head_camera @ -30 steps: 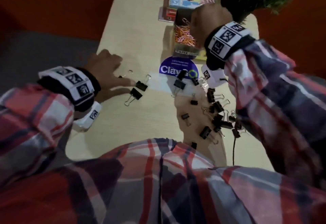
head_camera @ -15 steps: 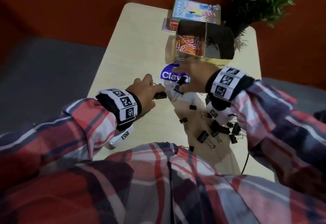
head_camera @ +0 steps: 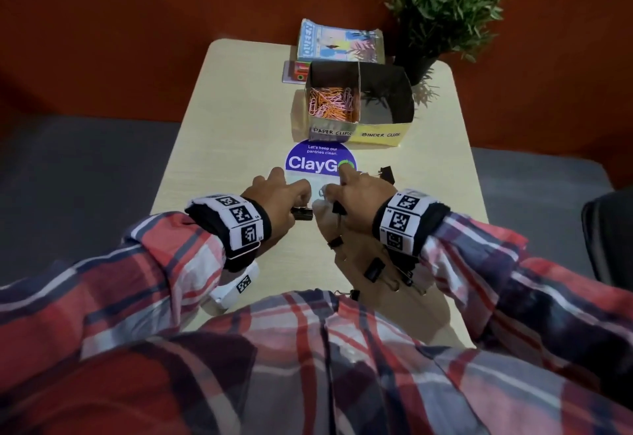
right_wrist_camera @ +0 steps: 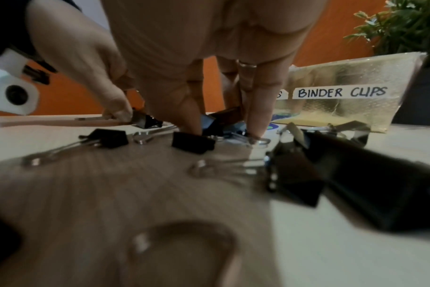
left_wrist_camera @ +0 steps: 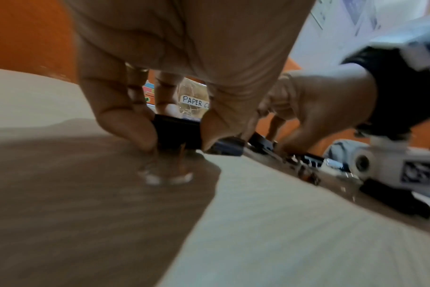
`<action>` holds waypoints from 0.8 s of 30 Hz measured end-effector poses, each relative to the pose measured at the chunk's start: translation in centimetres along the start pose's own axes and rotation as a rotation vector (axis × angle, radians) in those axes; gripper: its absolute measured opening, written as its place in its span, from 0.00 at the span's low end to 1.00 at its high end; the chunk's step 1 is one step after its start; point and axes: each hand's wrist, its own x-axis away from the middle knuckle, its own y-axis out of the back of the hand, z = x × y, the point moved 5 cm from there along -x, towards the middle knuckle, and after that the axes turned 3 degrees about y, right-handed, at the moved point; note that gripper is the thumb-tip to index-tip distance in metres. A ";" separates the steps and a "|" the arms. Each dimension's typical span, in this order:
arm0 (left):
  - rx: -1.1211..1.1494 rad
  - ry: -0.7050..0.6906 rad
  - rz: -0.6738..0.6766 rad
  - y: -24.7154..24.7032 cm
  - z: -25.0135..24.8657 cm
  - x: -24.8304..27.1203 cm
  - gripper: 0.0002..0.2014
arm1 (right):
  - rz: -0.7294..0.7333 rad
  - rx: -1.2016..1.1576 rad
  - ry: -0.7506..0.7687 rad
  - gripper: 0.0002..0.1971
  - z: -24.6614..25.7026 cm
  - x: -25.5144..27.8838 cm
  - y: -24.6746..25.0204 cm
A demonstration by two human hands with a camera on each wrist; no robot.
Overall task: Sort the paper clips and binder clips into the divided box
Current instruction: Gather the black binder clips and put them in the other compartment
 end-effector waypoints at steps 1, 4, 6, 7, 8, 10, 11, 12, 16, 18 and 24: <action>0.029 -0.005 -0.001 0.3 0.0 -0.3 0.14 | 0.000 0.002 -0.004 0.21 0.0 0.3 -0.1; 0.103 -0.028 0.030 1.3 -0.2 -1.4 0.10 | 0.029 0.033 -0.023 0.23 0.0 1.1 -0.2; 0.122 -0.038 0.059 1.8 -0.5 -2.1 0.09 | 0.058 0.050 -0.018 0.24 0.2 1.8 -0.3; 0.130 -0.043 0.066 2.2 -0.8 -2.3 0.08 | 0.056 0.063 -0.012 0.23 0.2 2.1 -0.3; 0.144 -0.050 0.067 2.7 -1.3 -2.5 0.07 | 0.041 0.078 -0.005 0.22 0.2 2.5 -0.3; 0.220 -0.083 0.039 4.6 -2.7 -3.0 0.06 | -0.002 0.094 0.015 0.19 0.2 3.2 0.0; 0.269 -0.115 0.006 6.1 -3.8 -3.4 0.06 | -0.009 0.101 0.025 0.18 0.1 3.4 0.1; 0.304 -0.155 -0.032 7.6 -5.0 -4.1 0.06 | -0.006 0.111 0.036 0.18 0.1 3.6 0.1; 0.228 -0.306 -0.185 12.2 -10.6 -8.3 0.08 | -0.004 0.136 0.052 0.17 -0.1 3.7 0.0; 0.156 -0.345 -0.197 12.3 -12.7 -10.4 0.11 | -0.009 0.131 0.041 0.16 -0.3 3.8 0.0; -0.018 -0.337 -0.193 10.2 -12.7 -13.1 0.15 | 0.006 0.109 0.034 0.20 -0.2 4.0 -0.1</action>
